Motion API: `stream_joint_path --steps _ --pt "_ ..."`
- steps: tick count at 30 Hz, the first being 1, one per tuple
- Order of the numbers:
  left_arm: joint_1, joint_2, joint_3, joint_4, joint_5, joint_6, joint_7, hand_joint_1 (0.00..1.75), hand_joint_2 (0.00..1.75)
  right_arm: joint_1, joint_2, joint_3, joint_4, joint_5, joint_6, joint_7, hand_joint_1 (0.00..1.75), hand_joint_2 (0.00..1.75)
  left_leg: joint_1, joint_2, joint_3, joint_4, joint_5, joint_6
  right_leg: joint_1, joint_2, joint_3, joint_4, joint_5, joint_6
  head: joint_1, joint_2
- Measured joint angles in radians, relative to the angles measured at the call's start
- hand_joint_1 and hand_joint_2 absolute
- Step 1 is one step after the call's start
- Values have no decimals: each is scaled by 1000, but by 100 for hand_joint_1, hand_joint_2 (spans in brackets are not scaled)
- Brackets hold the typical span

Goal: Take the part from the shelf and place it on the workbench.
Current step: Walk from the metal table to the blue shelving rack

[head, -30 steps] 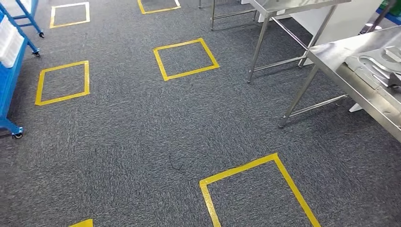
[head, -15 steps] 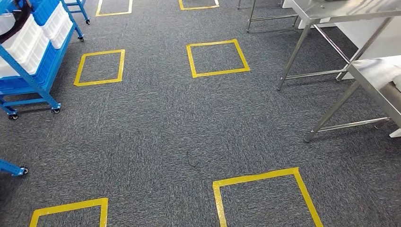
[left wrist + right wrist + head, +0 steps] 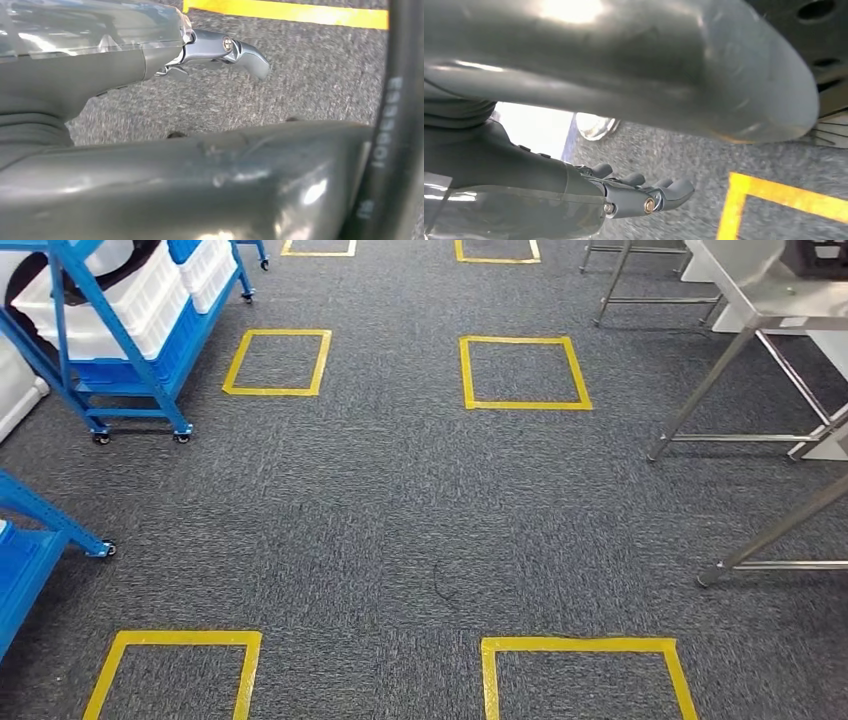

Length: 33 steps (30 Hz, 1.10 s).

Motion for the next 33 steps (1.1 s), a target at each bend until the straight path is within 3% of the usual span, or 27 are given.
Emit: stream_joint_path --steps 2,4,6,8,10,11,12,14,15,17,19,21,22,24,25,26,27,28,30,32,33 --pt "-1 -4 0 0 0 1 7 0 0 -2 0 0 0 0 1 5 0 0 5 -21 -6 0 1 -10 4 27 19 -53 13 -12 0 0" --pt "1 -4 0 0 -1 1 9 0 0 -6 1 0 0 -1 4 8 0 0 9 -41 -9 -5 4 -22 3 7 27 -69 16 -15 0 0" --pt "4 -4 0 0 -3 1 6 0 0 -5 3 0 0 -3 6 7 0 0 7 -12 -21 23 -16 -30 -3 -21 46 -97 24 -17 0 0" --pt "1 -4 0 0 -5 0 -3 0 0 1 5 0 0 -4 7 3 0 0 9 50 -73 130 -73 -38 -4 -54 60 -113 25 -19 0 0" --pt "-2 -4 0 0 -6 -2 -11 0 0 4 5 0 0 -3 9 -2 0 0 18 80 -137 249 -116 -51 -4 -86 64 -111 19 -18 0 0" --pt "-1 -4 0 0 -6 -2 -13 0 0 4 5 0 0 -3 10 -4 0 0 24 86 -149 267 -111 -58 -5 -100 66 -109 14 -15 0 0" --pt "0 -4 0 0 -6 -2 -14 0 0 4 5 -1 0 -3 11 -5 0 0 31 92 -141 248 -89 -66 -8 -113 69 -105 9 -10 0 0" --pt "2 -3 0 0 -6 -2 -14 0 0 4 5 -1 -1 -3 13 -5 0 0 43 120 -83 127 -23 -82 -15 -136 75 -92 -8 6 0 0" --pt "1 -4 -1 0 -6 -2 -14 0 0 4 4 -2 -1 -3 14 -4 0 0 45 134 -55 72 -2 -84 -15 -146 76 -81 -19 16 0 0" --pt "1 -6 -1 0 -6 -1 -10 0 0 2 2 -3 -3 -2 17 -2 0 0 41 145 -35 30 3 -70 -13 -158 78 -67 -32 30 2 0" --pt "3 -6 -1 0 -6 0 -7 0 0 -4 1 -4 -4 -1 20 -1 0 0 34 126 -38 35 0 -46 -15 -167 81 -66 -37 38 2 0" --pt "4 -4 0 -1 -6 1 -5 0 0 -7 2 -5 -4 0 20 0 0 0 31 110 -38 33 0 -32 -22 -145 74 -41 -61 42 3 0" --pt "3 -4 0 -1 -6 2 -5 0 0 -7 2 -5 -4 0 20 1 0 0 29 101 -37 31 1 -26 -24 -122 53 4 -89 42 3 0" --pt "2 -4 0 -1 -5 2 -5 0 0 -4 2 -6 -4 0 20 2 0 0 22 82 -38 30 2 -19 -20 -81 -23 145 -153 34 3 0" --pt "2 -3 0 -1 -5 2 -5 0 0 -3 2 -6 -4 0 20 2 0 0 17 71 -38 30 1 -15 -14 -74 -62 211 -171 26 3 0" --pt "2 -3 0 -1 -6 2 -5 0 0 -2 2 -6 -4 0 20 2 0 0 13 58 -37 30 0 -12 -7 -70 -89 245 -167 17 3 0" --pt "2 -4 -1 -1 -6 1 -5 0 0 -1 2 -6 -4 0 20 1 0 0 9 43 -35 30 0 -10 3 -65 -97 240 -142 5 3 0" --pt "2 -4 -1 -1 -6 1 -5 0 0 0 2 -7 -4 0 19 0 0 0 6 28 -32 30 -1 -9 15 -55 -87 193 -98 -9 3 0" --pt "1 -9 -1 -1 -6 -1 -5 0 0 3 -1 -7 -4 1 18 -3 0 0 5 1 -27 29 -2 -7 38 -7 -37 50 -8 -38 3 0" --pt "0 -14 -1 -1 -6 -2 -5 0 0 4 -5 -7 -6 3 17 -6 0 0 7 -21 -28 27 -1 -9 49 26 -6 -34 27 -58 3 0" --pt "0 -15 -1 -1 -6 -2 -4 0 0 3 -6 -7 -6 3 17 -6 0 0 8 -31 -29 24 0 -11 49 25 -3 -44 26 -63 2 0"
